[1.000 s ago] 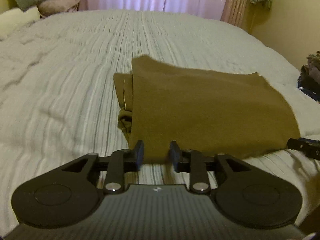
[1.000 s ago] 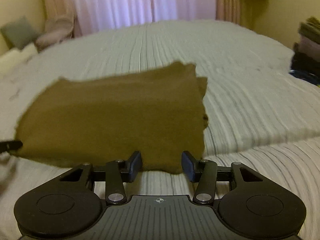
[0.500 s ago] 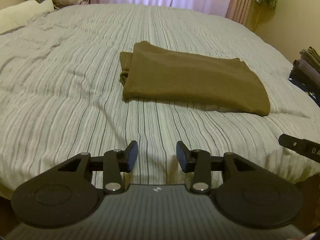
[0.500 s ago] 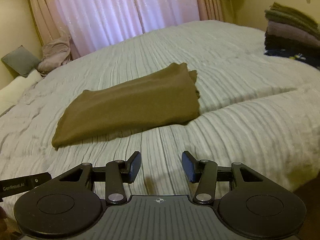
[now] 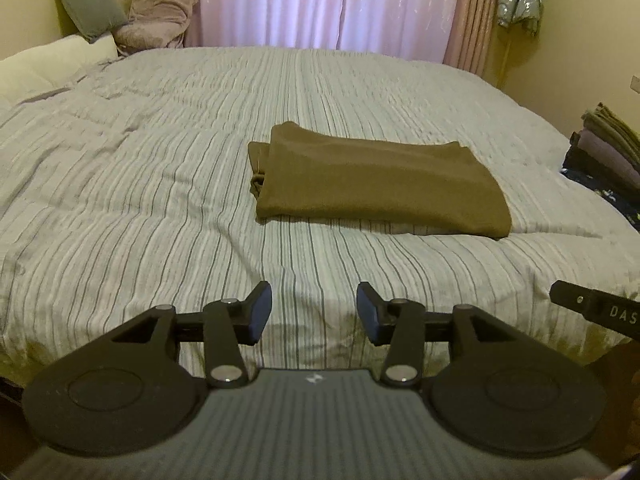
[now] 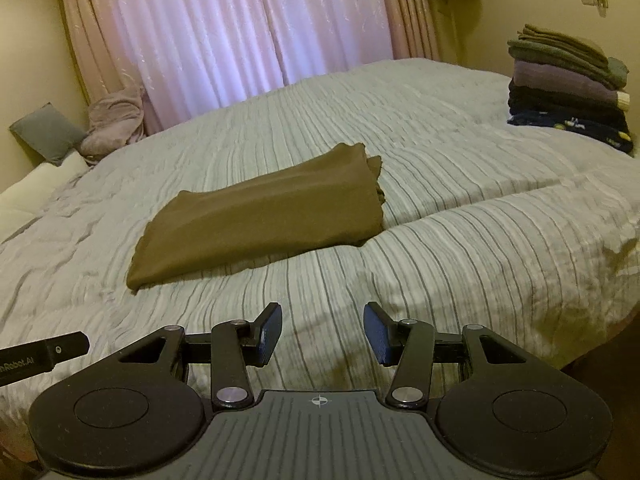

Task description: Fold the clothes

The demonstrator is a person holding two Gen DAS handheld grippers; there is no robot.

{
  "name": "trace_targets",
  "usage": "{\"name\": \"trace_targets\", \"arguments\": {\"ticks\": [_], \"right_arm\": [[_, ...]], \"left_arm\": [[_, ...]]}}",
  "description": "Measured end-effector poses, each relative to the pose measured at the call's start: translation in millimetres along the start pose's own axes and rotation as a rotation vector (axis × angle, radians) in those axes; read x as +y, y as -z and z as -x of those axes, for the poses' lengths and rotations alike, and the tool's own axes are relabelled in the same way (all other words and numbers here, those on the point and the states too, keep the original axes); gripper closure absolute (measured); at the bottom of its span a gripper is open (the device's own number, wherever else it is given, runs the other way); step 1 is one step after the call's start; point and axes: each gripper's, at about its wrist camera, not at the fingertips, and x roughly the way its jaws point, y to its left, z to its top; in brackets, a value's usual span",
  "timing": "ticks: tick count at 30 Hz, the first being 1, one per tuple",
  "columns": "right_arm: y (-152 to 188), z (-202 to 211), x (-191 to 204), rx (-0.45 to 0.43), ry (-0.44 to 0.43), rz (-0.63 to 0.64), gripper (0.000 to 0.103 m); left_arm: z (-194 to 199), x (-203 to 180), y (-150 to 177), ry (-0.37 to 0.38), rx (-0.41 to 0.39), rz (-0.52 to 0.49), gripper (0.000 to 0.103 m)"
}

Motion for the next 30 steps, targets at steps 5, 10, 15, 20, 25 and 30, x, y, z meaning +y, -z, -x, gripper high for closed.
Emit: {"name": "trace_targets", "arguments": {"ticks": [5, 10, 15, 20, 25, 30], "right_arm": [[3, 17, 4, -0.02, -0.013, 0.01, 0.054], [4, 28, 8, -0.031, -0.033, 0.016, 0.054], [6, 31, 15, -0.025, -0.076, 0.029, 0.054], [6, 29, 22, -0.013, -0.108, 0.06, 0.054], [3, 16, 21, 0.005, -0.129, 0.031, 0.054], [0, -5, 3, 0.031, -0.113, -0.053, 0.054]], "left_arm": [[20, -2, 5, 0.001, -0.032, -0.003, 0.057], [38, 0, 10, -0.017, -0.056, -0.005, 0.057], [59, 7, 16, -0.047, -0.084, 0.019, 0.057], [75, 20, 22, -0.07, -0.11, 0.061, 0.052], [79, 38, 21, -0.06, -0.13, 0.084, 0.053], [48, 38, 3, -0.014, -0.108, 0.067, 0.055]]}}
